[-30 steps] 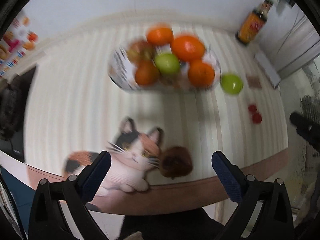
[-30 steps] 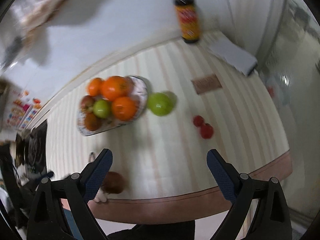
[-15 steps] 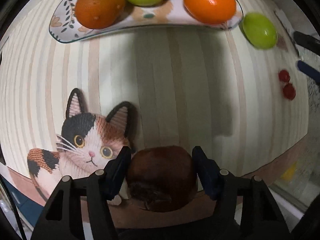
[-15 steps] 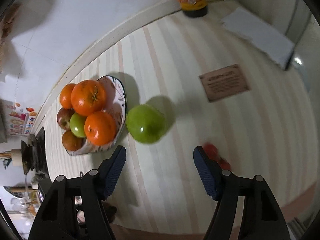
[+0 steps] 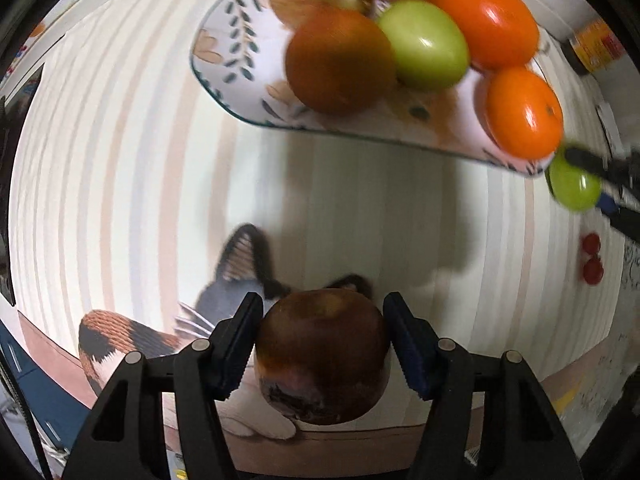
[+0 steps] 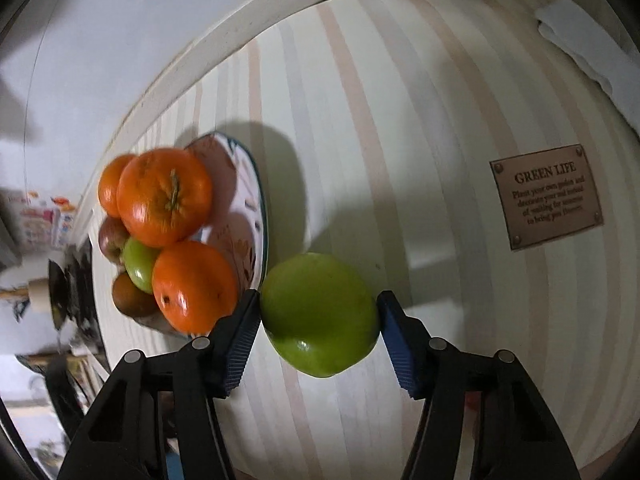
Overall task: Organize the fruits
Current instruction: 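Grasp the brown pear with the left tool while the right tool grasps the green apple, then carry the brown pear and green apple onto the plate and open both tools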
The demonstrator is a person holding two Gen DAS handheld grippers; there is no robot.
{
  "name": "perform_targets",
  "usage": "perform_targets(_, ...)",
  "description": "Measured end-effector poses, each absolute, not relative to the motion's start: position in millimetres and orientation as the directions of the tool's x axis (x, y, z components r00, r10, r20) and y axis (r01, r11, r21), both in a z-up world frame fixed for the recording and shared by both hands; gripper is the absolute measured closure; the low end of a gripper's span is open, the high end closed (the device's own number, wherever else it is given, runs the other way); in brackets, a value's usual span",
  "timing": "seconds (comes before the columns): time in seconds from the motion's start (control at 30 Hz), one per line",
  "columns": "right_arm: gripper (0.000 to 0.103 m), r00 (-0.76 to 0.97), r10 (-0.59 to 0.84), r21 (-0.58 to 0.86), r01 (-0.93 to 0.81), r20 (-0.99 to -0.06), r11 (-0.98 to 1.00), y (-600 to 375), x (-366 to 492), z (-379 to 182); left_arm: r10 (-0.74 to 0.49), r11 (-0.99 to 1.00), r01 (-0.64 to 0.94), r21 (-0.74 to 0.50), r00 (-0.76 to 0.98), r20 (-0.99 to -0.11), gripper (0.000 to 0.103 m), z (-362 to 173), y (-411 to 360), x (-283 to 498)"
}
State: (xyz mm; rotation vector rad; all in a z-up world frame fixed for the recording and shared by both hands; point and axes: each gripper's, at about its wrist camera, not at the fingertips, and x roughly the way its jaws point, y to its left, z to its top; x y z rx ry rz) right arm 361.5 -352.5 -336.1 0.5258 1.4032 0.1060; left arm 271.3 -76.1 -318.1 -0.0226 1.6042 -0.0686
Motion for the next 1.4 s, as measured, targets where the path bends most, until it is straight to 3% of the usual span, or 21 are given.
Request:
perform_targets(0.3,0.041,0.094,0.364,0.375,0.157,-0.927,0.914,-299.8,304.9,-342.5,-0.063,0.997,0.045,-0.064,-0.009,-0.998,0.043,-319.5,-76.3,282.7)
perform_targets(0.67,0.04,0.105,0.312,0.326,0.166,-0.944,0.931,-290.0,287.9,-341.9,-0.095,0.992,0.082,-0.096,-0.012,-0.995,0.043,-312.7,-80.9,285.4)
perform_targets(1.13,0.043,0.238,0.298,0.339,0.153,-0.924,0.928,-289.6,318.9,-302.1,-0.166,0.983,0.082,-0.163,0.023,-0.986,0.052,-275.7,-53.9,307.8)
perform_targets(1.4,0.043,0.232,0.294,0.333,0.149,-0.927,0.931,-289.1,340.9,-301.6,-0.2,0.974,0.111,-0.198,0.005,-0.98,0.047,-287.1,-49.9,328.1)
